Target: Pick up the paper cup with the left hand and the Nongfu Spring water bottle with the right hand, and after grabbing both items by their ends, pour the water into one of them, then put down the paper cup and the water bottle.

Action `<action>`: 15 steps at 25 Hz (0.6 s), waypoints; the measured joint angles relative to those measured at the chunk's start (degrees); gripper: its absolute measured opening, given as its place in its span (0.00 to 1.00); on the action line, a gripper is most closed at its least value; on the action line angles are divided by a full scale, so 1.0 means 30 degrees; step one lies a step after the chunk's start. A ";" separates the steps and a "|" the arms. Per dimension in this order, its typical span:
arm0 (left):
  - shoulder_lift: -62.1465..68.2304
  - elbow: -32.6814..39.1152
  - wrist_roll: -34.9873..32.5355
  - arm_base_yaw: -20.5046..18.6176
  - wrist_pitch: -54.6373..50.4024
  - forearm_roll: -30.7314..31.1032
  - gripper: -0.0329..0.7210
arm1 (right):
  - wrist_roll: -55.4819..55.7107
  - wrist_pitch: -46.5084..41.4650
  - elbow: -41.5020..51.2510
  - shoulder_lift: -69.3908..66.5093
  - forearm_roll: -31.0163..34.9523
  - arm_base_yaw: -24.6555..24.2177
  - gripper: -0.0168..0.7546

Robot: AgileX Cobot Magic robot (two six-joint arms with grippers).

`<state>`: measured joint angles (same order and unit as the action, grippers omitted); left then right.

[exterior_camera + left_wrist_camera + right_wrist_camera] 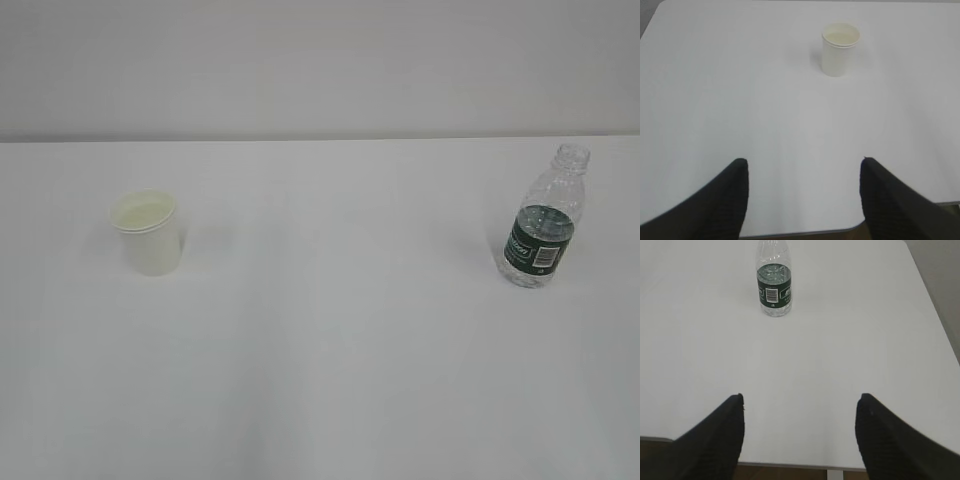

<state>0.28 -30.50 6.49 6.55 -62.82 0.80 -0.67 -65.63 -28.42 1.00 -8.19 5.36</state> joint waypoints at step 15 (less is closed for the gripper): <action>0.0000 0.0000 0.0000 0.0000 0.0000 -0.0034 0.70 | 0.0027 0.0000 0.0000 0.0000 0.0000 0.0000 0.70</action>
<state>0.28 -30.50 6.49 6.55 -62.82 0.70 -0.58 -65.63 -28.42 1.00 -8.19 5.36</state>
